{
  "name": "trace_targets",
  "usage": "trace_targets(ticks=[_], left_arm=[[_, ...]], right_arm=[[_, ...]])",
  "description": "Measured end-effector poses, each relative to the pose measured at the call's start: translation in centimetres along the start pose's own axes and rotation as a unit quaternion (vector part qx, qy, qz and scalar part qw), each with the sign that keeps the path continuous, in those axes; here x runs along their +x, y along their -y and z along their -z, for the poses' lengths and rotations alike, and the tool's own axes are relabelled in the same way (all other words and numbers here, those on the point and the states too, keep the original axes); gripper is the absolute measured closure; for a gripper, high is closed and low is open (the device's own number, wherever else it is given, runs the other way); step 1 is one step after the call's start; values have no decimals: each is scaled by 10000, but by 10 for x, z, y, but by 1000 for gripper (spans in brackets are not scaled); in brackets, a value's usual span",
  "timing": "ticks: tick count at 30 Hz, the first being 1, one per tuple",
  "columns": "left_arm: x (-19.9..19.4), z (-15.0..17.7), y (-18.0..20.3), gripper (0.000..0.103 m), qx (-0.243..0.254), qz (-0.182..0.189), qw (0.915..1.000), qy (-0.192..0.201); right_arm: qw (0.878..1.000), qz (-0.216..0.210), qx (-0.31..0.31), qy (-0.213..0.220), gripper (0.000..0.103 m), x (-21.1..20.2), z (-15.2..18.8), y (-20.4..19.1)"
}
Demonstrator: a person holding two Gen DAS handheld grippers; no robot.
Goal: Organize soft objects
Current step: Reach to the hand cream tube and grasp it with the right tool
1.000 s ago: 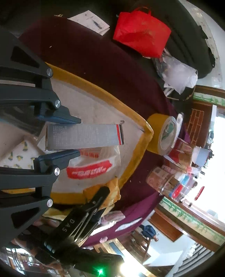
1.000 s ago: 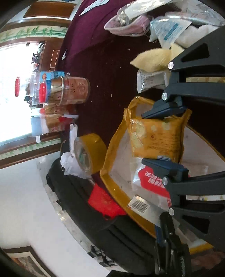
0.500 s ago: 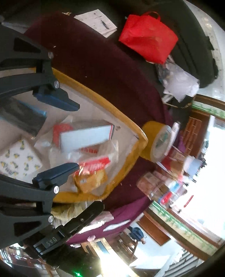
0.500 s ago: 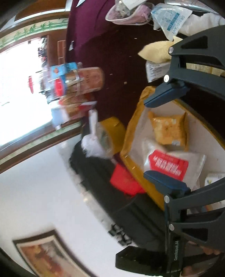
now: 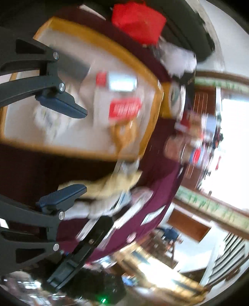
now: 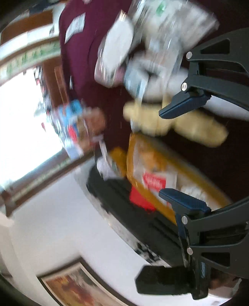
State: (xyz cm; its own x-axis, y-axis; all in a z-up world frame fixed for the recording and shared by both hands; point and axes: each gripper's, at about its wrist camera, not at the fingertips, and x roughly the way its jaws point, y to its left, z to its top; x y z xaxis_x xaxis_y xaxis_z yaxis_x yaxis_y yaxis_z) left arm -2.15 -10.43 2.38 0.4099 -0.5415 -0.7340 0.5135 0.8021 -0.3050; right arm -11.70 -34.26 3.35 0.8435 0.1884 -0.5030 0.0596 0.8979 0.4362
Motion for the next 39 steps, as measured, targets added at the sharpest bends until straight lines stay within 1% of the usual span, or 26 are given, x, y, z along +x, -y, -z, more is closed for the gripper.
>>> trace_targets(ticks=[1,3,5,6,7,9,12,17,18,20,21,22,23,28,30,32,35,38,39], left_arm=[[2,4,12,25,95,89,9999,-45],[7,8,28,25,246,170,9995,-128],[13,13,42,25,374,218,9988,-234],[15,14,47,25,430,217,9984,-285],[18,16,52,25,500,214,9980,-323],[22,17,57,25,562,167,9976,-367],[25,18,60,25,554,179,9975,-405],[26,17,57,25,501,114,9979,-394],[27,16,55,25,487,105,9980,-390],[28,14,52,25,435,96,9983,-379],[30,13,51,25,411,93,9984,-386],[32,11,50,25,388,91,9984,-403],[34,10,50,25,386,90,9983,-419],[47,-2,53,25,450,43,9979,-467],[57,-9,58,25,512,-8,9972,-552],[66,-15,63,25,590,-13,9965,-589],[82,-26,71,25,677,49,9963,-519],[101,-38,73,26,547,13,9966,-612],[108,-41,74,29,534,7,9966,-630]], right_arm=[[9996,185,183,102,29,-10,1,14],[9972,321,634,223,29,-25,5,40],[9955,350,837,279,29,-32,7,53],[9949,449,862,276,29,-33,7,58],[9946,558,842,229,29,-32,5,61],[9947,631,813,70,29,-24,0,63],[9938,560,951,-130,29,-9,-7,75],[9904,872,1006,-374,45,21,-26,91],[9892,1020,944,-464,45,30,-30,94],[9876,1167,889,-563,56,43,-32,100],[9863,1277,855,-606,60,50,-30,104],[9857,1375,782,-582,67,53,-29,105],[9849,1497,674,-554,67,55,-28,105],[9816,1804,200,-595,68,57,-23,95],[9813,1831,178,-560,70,56,-22,94],[9832,1741,307,-451,75,50,-23,98],[9843,1665,503,-303,76,41,-26,106],[9856,1580,571,-184,77,35,-27,107],[9861,1563,552,-146,79,34,-27,106]])
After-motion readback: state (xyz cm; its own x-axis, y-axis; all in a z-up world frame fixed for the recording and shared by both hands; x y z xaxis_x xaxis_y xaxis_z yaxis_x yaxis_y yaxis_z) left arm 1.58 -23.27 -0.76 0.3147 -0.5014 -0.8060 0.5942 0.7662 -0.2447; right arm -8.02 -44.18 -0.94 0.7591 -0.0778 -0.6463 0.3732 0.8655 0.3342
